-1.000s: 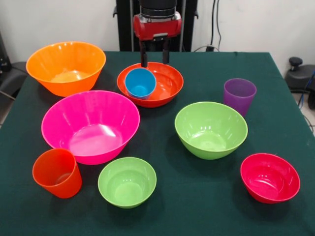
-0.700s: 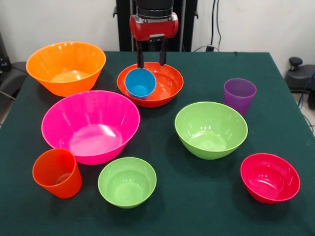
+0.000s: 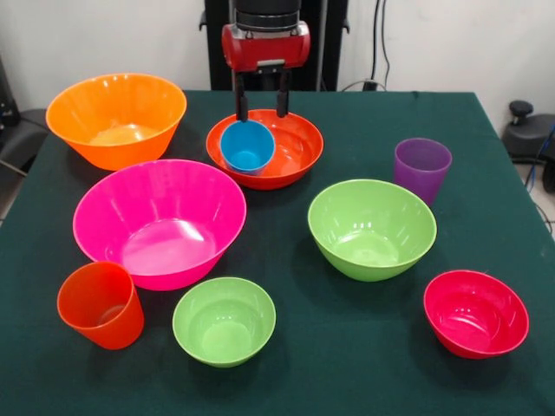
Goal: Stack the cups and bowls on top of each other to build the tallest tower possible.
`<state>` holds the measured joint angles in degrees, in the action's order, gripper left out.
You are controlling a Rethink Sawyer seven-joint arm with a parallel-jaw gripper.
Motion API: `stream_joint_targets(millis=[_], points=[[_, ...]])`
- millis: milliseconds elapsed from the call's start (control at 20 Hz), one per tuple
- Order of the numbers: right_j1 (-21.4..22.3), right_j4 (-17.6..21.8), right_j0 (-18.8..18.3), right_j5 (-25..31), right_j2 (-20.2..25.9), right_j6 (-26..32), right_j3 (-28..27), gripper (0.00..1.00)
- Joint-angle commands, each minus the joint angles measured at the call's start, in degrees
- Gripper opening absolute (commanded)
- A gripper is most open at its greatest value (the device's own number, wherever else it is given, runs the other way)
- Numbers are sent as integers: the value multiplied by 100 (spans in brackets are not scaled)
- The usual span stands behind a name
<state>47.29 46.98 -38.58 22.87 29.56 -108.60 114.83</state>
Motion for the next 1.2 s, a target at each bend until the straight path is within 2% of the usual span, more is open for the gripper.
stream_joint_targets(millis=[50, 450, 1200], points=[[-152, 155, 174, 371, 30, 357, -456, 100], [-477, 514, 433, 107, -302, 105, -735, 100], [-893, 977, 819, -434, -844, -166, -937, 100]])
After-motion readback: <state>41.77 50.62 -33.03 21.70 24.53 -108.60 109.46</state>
